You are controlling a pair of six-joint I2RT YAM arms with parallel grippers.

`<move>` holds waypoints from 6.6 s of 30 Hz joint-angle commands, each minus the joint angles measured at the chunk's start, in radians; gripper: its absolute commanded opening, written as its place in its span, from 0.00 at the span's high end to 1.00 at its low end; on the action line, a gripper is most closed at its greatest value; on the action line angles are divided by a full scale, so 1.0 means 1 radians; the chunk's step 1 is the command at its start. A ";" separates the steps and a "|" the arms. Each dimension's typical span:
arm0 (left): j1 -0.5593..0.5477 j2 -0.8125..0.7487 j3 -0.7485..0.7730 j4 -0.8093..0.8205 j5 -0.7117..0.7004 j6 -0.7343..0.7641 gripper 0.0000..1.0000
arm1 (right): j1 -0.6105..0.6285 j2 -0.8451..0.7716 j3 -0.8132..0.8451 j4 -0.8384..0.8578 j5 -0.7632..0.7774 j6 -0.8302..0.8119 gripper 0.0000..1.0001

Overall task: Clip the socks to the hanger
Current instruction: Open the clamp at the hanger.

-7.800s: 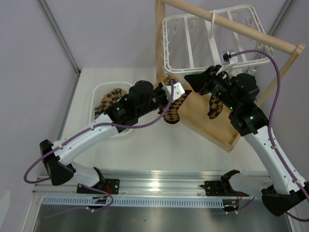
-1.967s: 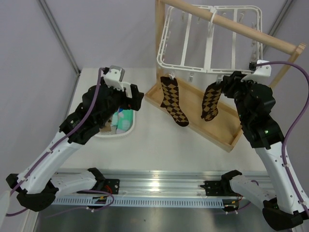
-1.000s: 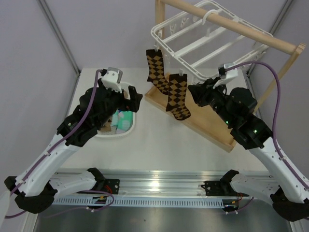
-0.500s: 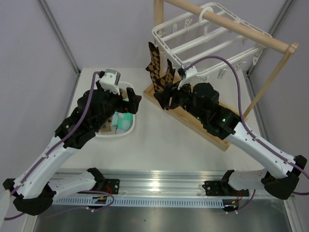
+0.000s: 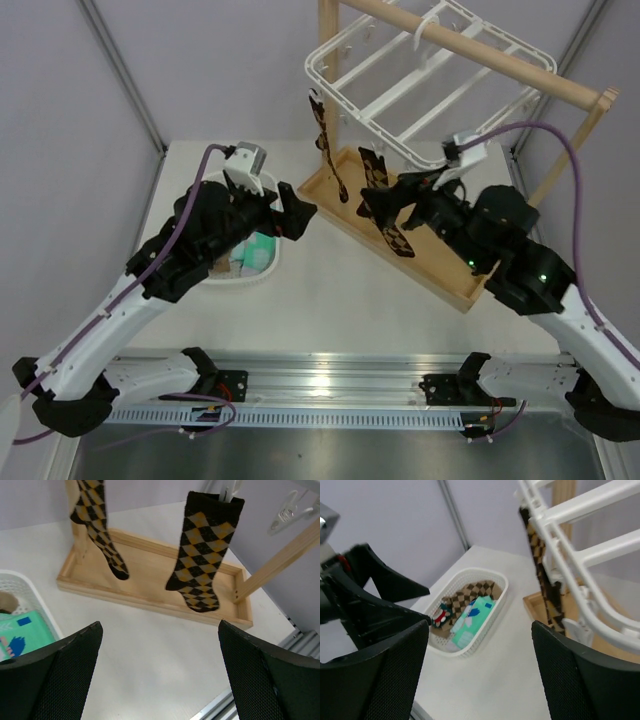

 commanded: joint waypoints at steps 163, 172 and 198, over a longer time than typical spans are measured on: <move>-0.098 0.378 -0.053 1.002 0.274 0.375 0.90 | -0.332 0.158 0.181 0.066 -0.363 0.109 0.28; -0.101 0.377 -0.018 0.959 0.274 0.374 0.89 | -0.321 0.165 0.118 0.130 -0.329 0.110 0.29; -0.112 0.364 -0.015 0.916 0.300 0.386 0.87 | -0.274 0.170 0.086 0.199 -0.171 0.127 0.55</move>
